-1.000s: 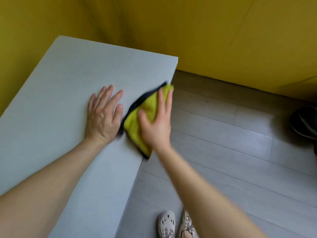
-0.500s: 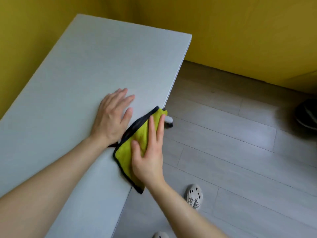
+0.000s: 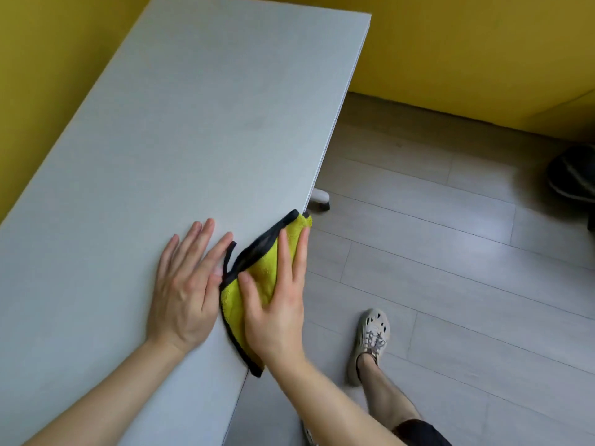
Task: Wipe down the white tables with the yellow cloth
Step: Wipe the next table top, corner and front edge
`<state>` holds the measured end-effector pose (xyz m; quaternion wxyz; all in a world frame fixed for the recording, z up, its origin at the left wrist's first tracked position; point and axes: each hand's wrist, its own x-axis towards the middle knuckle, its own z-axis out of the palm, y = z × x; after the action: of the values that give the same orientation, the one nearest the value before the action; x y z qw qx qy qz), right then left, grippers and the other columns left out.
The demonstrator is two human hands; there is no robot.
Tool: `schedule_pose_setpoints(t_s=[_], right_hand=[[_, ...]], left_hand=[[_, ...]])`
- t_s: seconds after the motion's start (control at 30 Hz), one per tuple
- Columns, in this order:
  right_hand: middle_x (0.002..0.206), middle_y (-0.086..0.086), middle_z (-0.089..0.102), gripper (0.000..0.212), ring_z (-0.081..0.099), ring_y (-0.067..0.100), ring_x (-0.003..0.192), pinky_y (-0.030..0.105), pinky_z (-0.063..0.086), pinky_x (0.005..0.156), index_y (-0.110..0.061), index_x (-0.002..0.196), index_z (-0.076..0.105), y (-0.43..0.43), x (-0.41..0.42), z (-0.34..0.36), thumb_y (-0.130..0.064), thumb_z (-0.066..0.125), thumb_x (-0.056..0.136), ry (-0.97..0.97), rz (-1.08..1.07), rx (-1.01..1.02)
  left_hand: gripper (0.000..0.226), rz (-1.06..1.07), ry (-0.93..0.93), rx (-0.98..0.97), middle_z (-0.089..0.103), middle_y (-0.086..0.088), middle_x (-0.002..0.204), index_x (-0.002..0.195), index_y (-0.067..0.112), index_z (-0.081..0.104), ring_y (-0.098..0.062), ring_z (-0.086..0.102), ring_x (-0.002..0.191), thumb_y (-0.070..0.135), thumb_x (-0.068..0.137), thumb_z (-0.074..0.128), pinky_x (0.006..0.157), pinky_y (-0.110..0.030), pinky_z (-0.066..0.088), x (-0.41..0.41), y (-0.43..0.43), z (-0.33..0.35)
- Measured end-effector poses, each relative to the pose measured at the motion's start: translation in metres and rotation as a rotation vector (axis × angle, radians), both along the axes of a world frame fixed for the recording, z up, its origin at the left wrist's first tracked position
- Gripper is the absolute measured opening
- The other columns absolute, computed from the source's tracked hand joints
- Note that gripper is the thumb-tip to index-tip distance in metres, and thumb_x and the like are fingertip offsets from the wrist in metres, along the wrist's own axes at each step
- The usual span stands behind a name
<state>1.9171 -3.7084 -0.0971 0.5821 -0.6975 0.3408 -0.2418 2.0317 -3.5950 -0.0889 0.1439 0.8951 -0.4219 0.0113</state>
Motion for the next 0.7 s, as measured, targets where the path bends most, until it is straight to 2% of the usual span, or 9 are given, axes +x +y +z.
schedule_pose_setpoints(t_s=[0.07,0.13,0.2,0.3,0.43,0.5,0.57,0.63,0.7], right_hand=[[0.183,-0.009,-0.005,0.088,0.004,0.008,0.168,0.051,0.034,0.129,-0.025,0.171,0.029,-0.010,0.006,0.000,-0.023,0.078,0.099,0.000,0.012,-0.005],[0.183,-0.005,-0.003,0.089,0.007,0.008,0.167,0.039,0.032,0.130,-0.026,0.171,0.029,-0.051,0.039,0.001,-0.028,0.079,0.098,0.039,-0.025,-0.034],[0.183,-0.004,-0.004,0.089,0.012,0.012,0.166,0.027,0.034,0.121,-0.029,0.172,0.027,-0.108,0.077,0.005,-0.035,0.078,0.099,0.116,-0.054,-0.055],[0.183,-0.002,-0.006,0.085,0.016,0.017,0.166,0.025,0.036,0.112,-0.031,0.172,0.025,-0.149,0.104,0.006,-0.040,0.073,0.102,0.178,-0.046,-0.083],[0.183,-0.002,0.006,0.073,0.014,0.008,0.164,-0.005,0.015,0.107,-0.026,0.170,0.034,-0.067,0.053,0.006,-0.025,0.069,0.105,0.040,-0.132,-0.101],[0.183,-0.006,0.007,0.074,0.012,0.004,0.166,-0.005,0.018,0.109,-0.025,0.169,0.034,0.006,-0.002,0.003,-0.016,0.070,0.104,0.005,-0.092,-0.089],[0.182,-0.010,0.004,0.077,0.010,0.003,0.166,0.003,0.020,0.119,-0.026,0.170,0.032,0.065,-0.048,0.009,-0.011,0.069,0.105,-0.015,-0.023,-0.034],[0.182,-0.012,0.003,0.078,0.010,0.003,0.166,0.005,0.021,0.120,-0.027,0.170,0.030,0.071,-0.056,0.013,-0.014,0.070,0.105,-0.011,0.015,-0.008],[0.182,-0.009,0.005,0.077,0.014,0.002,0.165,-0.004,0.019,0.111,-0.028,0.170,0.032,0.026,-0.022,0.014,-0.018,0.070,0.104,0.012,0.000,-0.006]], left_hand=[[0.051,-0.001,0.000,-0.026,0.038,-0.004,0.174,0.160,0.021,0.054,-0.025,0.032,0.163,0.023,0.113,0.035,0.130,-0.061,0.026,0.000,0.002,-0.003],[0.051,0.001,-0.010,-0.034,0.037,-0.003,0.175,0.160,0.022,0.053,-0.023,0.031,0.164,0.025,0.112,0.036,0.131,-0.059,0.025,0.000,0.002,-0.004],[0.052,0.002,-0.009,-0.037,0.037,-0.002,0.175,0.161,0.023,0.053,-0.022,0.030,0.164,0.026,0.112,0.036,0.132,-0.058,0.024,0.000,0.001,-0.004],[0.052,0.011,-0.011,-0.046,0.039,-0.003,0.174,0.160,0.024,0.053,-0.021,0.030,0.164,0.034,0.114,0.030,0.132,-0.055,0.023,0.001,0.001,-0.006],[0.059,0.009,-0.013,-0.059,0.039,-0.003,0.174,0.160,0.025,0.054,-0.021,0.031,0.164,0.048,0.116,0.022,0.132,-0.055,0.023,0.002,0.003,-0.007],[0.064,0.000,-0.011,-0.057,0.038,-0.004,0.174,0.160,0.024,0.053,-0.021,0.030,0.164,0.054,0.115,0.019,0.132,-0.056,0.022,0.002,0.004,-0.008],[0.067,-0.012,-0.012,-0.044,0.037,-0.005,0.175,0.162,0.022,0.051,-0.023,0.028,0.165,0.058,0.113,0.020,0.133,-0.056,0.021,0.001,0.005,-0.008],[0.069,-0.018,-0.015,-0.043,0.036,-0.006,0.175,0.162,0.022,0.050,-0.023,0.027,0.165,0.060,0.112,0.021,0.133,-0.057,0.020,0.001,0.005,-0.008],[0.070,-0.015,-0.014,-0.047,0.035,-0.006,0.176,0.162,0.023,0.050,-0.023,0.027,0.165,0.061,0.112,0.022,0.133,-0.056,0.019,0.001,0.004,-0.008]])
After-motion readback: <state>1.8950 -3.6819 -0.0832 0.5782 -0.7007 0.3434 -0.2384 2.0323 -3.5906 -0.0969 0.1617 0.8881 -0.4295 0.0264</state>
